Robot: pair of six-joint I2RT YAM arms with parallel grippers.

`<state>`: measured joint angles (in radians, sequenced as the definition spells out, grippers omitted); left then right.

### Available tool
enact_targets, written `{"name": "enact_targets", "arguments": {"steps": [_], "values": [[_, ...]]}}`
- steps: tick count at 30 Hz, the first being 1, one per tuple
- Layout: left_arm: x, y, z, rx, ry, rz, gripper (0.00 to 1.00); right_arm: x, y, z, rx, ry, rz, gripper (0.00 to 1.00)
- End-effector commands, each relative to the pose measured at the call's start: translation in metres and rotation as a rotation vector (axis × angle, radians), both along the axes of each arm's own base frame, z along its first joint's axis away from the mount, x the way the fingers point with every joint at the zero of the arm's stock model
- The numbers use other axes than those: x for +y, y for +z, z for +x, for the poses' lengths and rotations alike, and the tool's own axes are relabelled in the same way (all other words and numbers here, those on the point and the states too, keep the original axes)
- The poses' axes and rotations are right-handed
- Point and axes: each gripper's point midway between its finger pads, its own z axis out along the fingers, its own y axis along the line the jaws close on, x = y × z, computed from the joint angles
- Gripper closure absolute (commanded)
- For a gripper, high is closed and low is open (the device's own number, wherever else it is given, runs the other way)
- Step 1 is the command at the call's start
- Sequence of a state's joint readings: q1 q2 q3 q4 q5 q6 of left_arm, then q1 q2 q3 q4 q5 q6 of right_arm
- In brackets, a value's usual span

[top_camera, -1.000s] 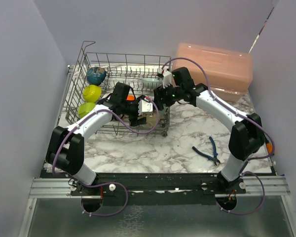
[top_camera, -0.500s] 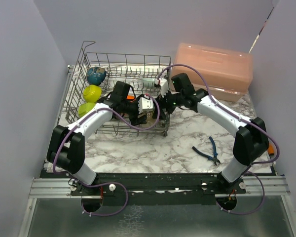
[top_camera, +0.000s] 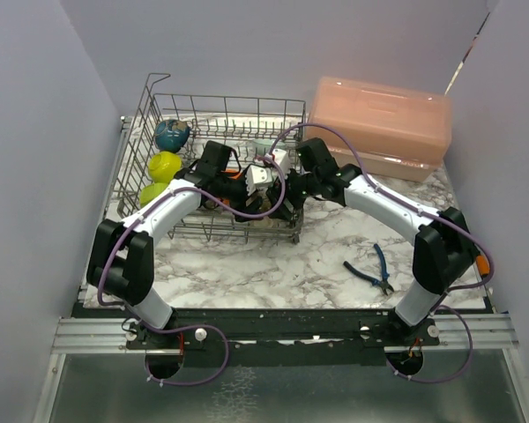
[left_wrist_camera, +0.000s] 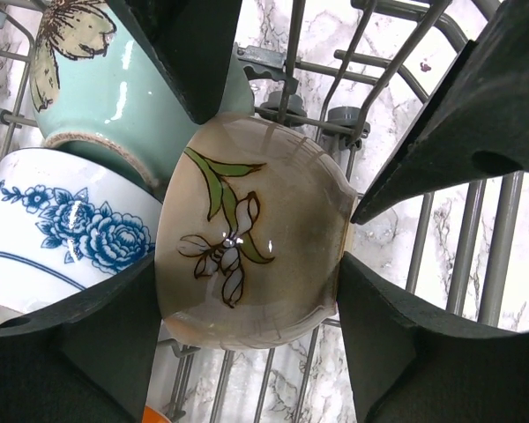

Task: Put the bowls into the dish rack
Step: Adjust the bowl in the dish rack.

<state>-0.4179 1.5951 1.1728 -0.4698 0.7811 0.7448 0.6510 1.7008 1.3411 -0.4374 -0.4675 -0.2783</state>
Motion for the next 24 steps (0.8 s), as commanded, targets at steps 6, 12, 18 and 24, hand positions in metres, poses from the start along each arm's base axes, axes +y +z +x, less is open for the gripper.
{"name": "enact_targets", "arguments": {"steps": [6,12,18,24], "values": [[-0.026,0.014,-0.032,0.143,-0.083,-0.109,0.46,0.023,-0.019,-0.028,0.061,0.139,0.012,0.22],[-0.027,0.034,-0.045,0.164,-0.102,-0.166,0.38,0.029,-0.010,-0.047,0.120,0.228,0.061,0.23],[-0.022,0.049,-0.045,0.084,-0.104,-0.169,0.26,0.031,-0.011,-0.061,0.200,0.281,0.072,0.28],[-0.007,0.042,-0.036,-0.024,-0.045,-0.087,0.01,0.029,-0.029,-0.060,0.250,0.256,0.030,0.36]]}}
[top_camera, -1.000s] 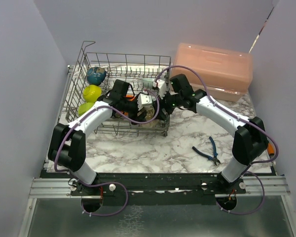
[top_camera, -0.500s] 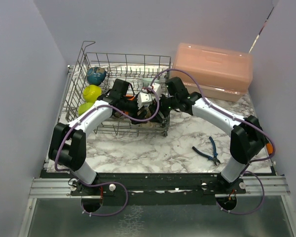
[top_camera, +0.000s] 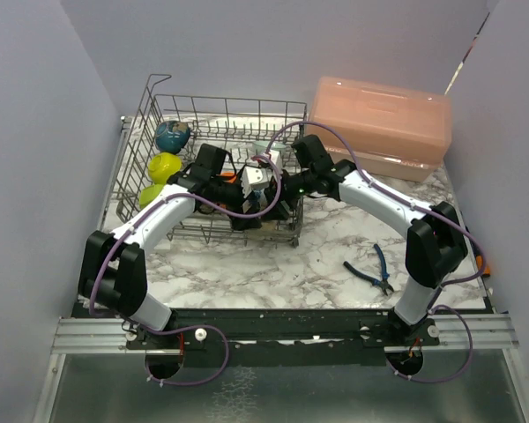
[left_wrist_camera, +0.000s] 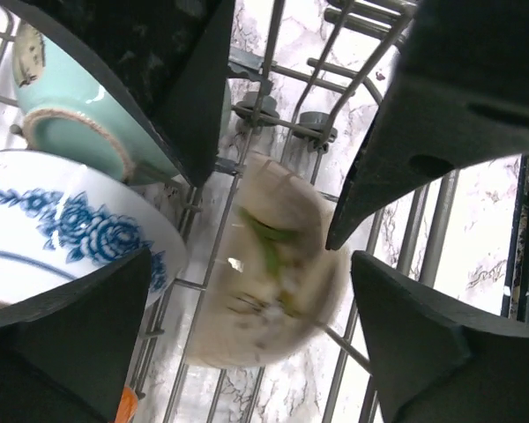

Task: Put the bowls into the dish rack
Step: Adjust the bowl in the dish rack.

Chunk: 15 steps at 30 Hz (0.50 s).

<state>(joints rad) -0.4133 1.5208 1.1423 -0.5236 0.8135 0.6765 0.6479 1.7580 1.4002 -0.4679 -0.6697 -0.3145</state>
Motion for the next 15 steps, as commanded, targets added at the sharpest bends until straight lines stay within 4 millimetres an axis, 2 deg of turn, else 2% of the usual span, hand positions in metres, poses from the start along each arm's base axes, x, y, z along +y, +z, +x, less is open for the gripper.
{"name": "enact_targets", "arguments": {"steps": [1,4,8,12,15], "values": [[-0.010,0.027,-0.010,-0.107,-0.048,-0.046,0.01,0.007,-0.038,-0.041,0.163,0.105,-0.080,0.36],[-0.003,0.026,-0.006,-0.131,-0.014,-0.014,0.01,0.009,-0.044,-0.039,0.185,0.100,-0.096,0.36],[0.005,0.037,0.004,-0.211,0.024,0.017,0.01,0.009,-0.053,-0.034,0.193,0.076,-0.122,0.39],[0.013,0.049,0.011,-0.264,0.070,0.035,0.01,0.008,-0.048,-0.034,0.182,0.071,-0.114,0.44],[0.016,0.056,0.011,-0.292,0.076,0.028,0.01,0.009,-0.039,-0.038,0.179,0.088,-0.090,0.44]]}}
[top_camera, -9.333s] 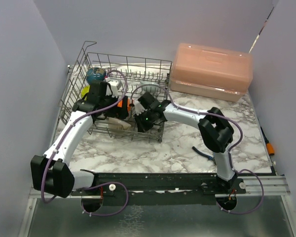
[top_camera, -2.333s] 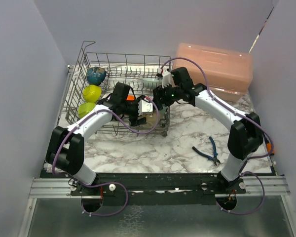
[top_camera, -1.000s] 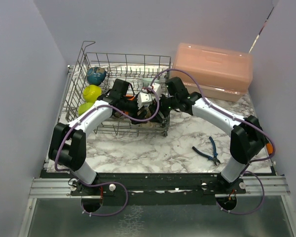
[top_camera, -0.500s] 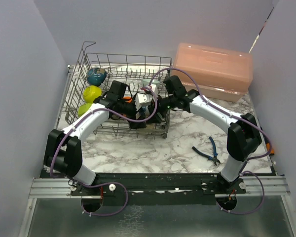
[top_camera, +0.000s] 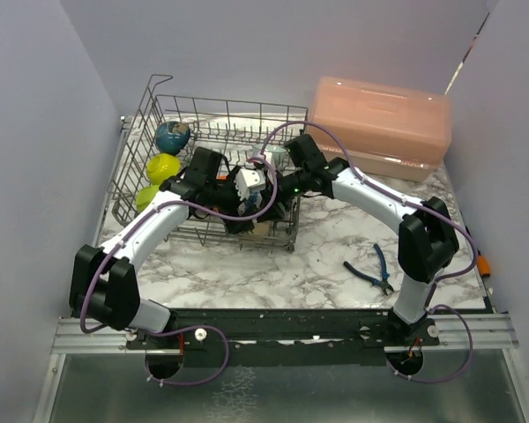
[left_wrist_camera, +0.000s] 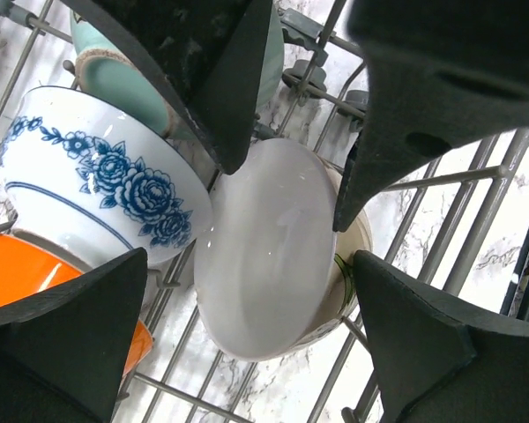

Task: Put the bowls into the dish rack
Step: Adjust the bowl in the dish rack.

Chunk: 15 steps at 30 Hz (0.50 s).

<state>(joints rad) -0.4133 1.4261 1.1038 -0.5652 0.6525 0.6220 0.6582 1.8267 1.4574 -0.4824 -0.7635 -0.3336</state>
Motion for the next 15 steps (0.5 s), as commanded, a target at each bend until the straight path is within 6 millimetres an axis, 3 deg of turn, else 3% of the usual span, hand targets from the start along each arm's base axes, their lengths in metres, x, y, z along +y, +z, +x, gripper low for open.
{"name": "enact_targets", "arguments": {"steps": [1,8,13,15], "values": [[-0.009,0.058,0.014,-0.281,-0.064,-0.056,0.01,-0.008,-0.033,-0.034,0.127,0.019,-0.124,0.44],[0.001,0.090,0.021,-0.324,0.075,-0.150,0.01,-0.007,-0.018,-0.044,0.134,0.051,-0.075,0.40],[0.025,0.112,0.036,-0.330,0.344,-0.195,0.01,-0.009,-0.012,-0.044,0.140,0.009,-0.071,0.40],[0.041,0.123,0.043,-0.338,0.491,-0.205,0.01,-0.012,-0.008,-0.035,0.111,-0.071,-0.074,0.36]]}}
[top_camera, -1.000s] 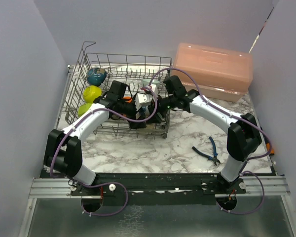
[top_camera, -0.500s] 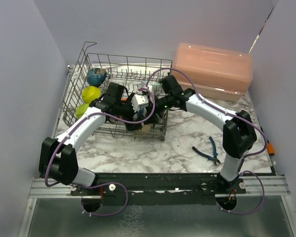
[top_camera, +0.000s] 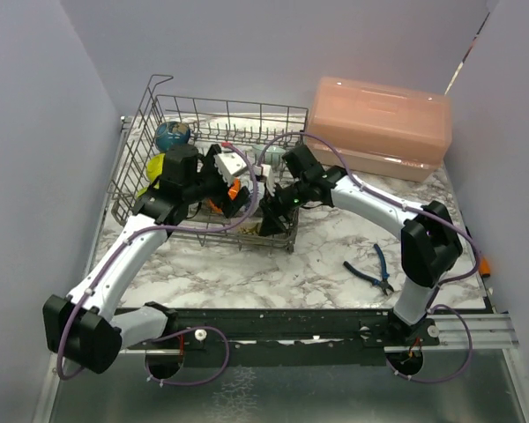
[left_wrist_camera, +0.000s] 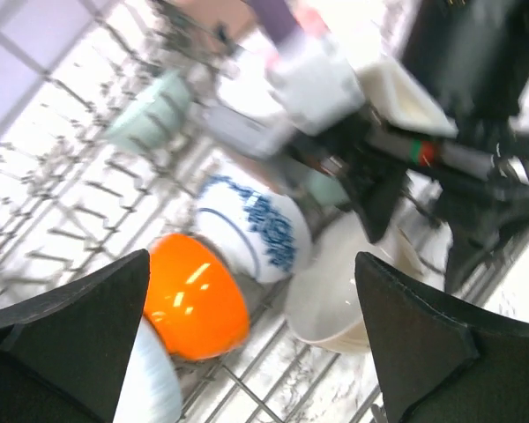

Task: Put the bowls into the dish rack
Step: Adjust the bowl in the dish rack, then adjust the dish rack at the center of the board.

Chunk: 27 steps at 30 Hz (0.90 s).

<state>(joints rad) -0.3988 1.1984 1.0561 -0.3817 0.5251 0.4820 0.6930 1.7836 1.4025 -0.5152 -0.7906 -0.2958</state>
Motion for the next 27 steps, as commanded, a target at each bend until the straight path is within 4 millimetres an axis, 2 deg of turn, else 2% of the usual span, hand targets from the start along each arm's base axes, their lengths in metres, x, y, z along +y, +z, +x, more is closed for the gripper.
{"name": "enact_targets", "arguments": {"steps": [1,4,7,12,14,15,19,24,27], "values": [[0.034,0.051,0.026,-0.080,0.357,-0.135,0.01,-0.013,-0.002,0.004,0.018,-0.145,-0.057,0.34],[0.060,0.071,0.022,-0.098,0.541,-0.211,0.01,-0.024,0.012,0.033,-0.027,-0.332,-0.050,0.32],[0.099,0.087,0.016,-0.088,0.815,-0.348,0.01,-0.039,0.029,0.059,-0.051,-0.474,-0.028,0.32],[0.136,0.096,-0.007,-0.027,1.053,-0.436,0.01,-0.063,0.047,0.100,-0.111,-0.682,-0.034,0.32],[0.152,0.084,-0.019,0.041,1.181,-0.438,0.01,-0.074,0.049,0.115,-0.106,-0.760,-0.038,0.32],[0.162,0.072,-0.028,0.083,1.249,-0.407,0.01,-0.081,0.048,0.123,-0.100,-0.800,-0.043,0.33],[0.197,0.037,-0.059,0.181,1.516,-0.330,0.02,-0.103,0.033,0.149,-0.098,-0.914,-0.103,0.35],[0.213,-0.004,-0.082,0.276,1.685,-0.246,0.05,-0.111,0.011,0.163,-0.080,-0.960,-0.194,0.39],[0.215,-0.023,-0.087,0.312,1.745,-0.267,0.07,-0.114,-0.002,0.165,-0.062,-0.974,-0.223,0.41]]}}
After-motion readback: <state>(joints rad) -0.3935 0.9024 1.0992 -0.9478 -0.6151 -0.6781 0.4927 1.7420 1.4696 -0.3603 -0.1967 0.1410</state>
